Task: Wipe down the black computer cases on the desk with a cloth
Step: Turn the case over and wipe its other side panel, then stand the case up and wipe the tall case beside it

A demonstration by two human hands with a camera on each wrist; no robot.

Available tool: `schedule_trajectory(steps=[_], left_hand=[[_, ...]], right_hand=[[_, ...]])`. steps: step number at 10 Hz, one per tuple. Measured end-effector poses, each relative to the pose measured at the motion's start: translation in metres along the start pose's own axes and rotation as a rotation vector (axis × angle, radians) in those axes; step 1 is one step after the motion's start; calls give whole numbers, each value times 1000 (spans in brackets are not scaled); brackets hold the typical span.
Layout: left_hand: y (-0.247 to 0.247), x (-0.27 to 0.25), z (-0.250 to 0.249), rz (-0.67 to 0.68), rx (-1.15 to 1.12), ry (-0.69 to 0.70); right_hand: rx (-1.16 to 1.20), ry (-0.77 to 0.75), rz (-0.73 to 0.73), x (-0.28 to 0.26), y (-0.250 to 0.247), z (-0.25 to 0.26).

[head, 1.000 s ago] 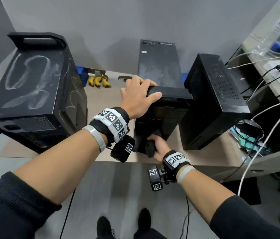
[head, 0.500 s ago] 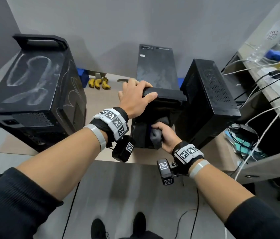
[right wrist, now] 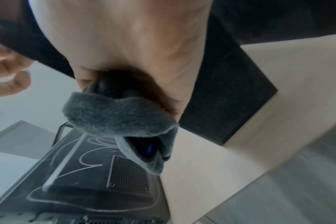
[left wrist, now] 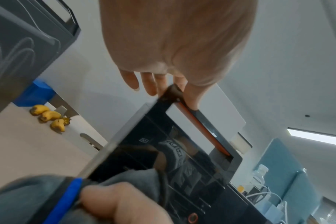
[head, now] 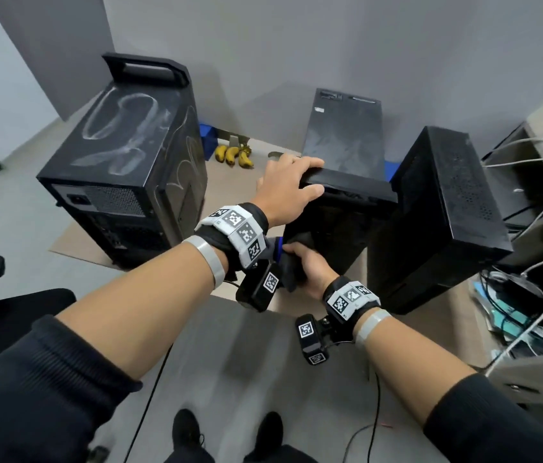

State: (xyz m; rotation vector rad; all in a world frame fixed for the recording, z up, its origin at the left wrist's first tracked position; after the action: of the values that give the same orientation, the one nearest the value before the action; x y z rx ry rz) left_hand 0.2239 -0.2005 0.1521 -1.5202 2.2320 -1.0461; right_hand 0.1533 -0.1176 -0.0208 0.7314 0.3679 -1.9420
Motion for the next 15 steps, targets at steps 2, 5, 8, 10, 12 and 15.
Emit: schedule_trajectory(steps=[2,5,8,10,12,15], left_hand=[[-98,-27,58,-287,-250,-124],[-279,-71,216,-772,-122,-385],[-284,-59,320,-392,-164,-709],[-252,-24,358,-320,-379,-795],[-234,-6,391,-303,-380,-714],[-236,-8,398,-404,-485,-753]], right_hand=[[-17,-74,50,-23,44,23],[-26,-335,19,-71,154,87],[-144,-747,50,-92,277,167],[-1428,-957,251,-73,333,121],[-1539,-796,76,-30,354,160],[-1583,-1021,485,-73,373,108]])
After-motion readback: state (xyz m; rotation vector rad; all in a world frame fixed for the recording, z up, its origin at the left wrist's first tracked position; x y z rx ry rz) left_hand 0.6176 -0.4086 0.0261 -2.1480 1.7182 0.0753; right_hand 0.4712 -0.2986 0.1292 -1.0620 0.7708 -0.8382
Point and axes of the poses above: each hand's wrist, its own x-axis towards the middle knuckle, its own y-axis out of the palm, z = x × y, the point moved 7 cm from there along x, towards the middle knuckle, and after that the axes turned 8 degrees about -z, right-handed, at the moved point
